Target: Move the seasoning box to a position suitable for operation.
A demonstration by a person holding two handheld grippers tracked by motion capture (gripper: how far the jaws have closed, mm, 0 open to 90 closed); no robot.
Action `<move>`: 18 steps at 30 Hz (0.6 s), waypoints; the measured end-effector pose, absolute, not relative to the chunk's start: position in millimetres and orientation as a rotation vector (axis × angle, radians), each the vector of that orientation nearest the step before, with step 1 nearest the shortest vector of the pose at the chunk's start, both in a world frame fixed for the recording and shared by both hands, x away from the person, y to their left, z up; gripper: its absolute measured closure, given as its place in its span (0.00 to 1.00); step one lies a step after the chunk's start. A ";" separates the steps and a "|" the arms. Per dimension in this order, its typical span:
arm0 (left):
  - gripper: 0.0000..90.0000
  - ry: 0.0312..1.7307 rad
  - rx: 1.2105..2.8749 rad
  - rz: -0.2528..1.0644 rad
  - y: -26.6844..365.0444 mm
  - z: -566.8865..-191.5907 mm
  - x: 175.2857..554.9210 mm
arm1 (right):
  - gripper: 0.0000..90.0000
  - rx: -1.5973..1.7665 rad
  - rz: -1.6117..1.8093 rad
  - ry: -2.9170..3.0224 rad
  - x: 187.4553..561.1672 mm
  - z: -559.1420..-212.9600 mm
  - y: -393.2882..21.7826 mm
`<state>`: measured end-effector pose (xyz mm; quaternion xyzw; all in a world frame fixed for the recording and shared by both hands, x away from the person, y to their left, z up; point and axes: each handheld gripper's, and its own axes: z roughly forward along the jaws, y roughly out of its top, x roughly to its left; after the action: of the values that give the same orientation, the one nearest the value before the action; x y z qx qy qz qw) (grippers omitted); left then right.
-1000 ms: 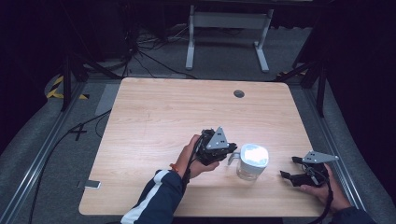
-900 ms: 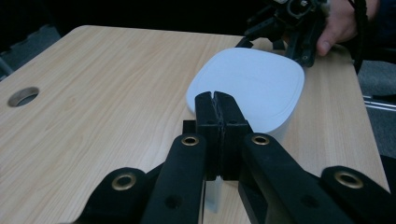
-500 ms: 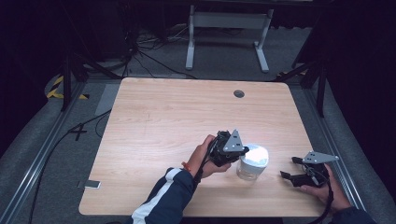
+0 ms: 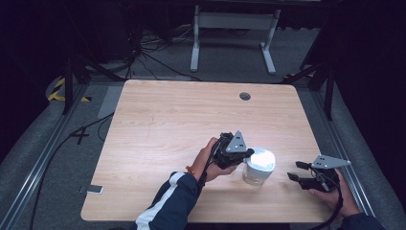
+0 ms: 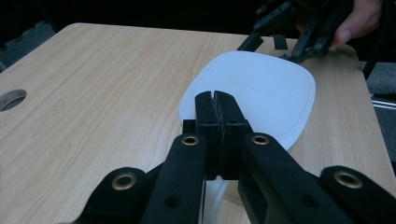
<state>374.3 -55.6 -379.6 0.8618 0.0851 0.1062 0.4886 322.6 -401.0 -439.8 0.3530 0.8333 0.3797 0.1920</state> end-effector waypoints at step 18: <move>1.00 0.223 2.079 0.237 -50.1 -381.7 374.9 | 0.73 0.771 1.109 2.454 313.2 -387.2 -352.9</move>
<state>374.9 -50.1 -381.7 0.8580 0.0921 0.0978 0.4958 313.2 -352.9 -387.2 0.2713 0.8634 0.3903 0.1693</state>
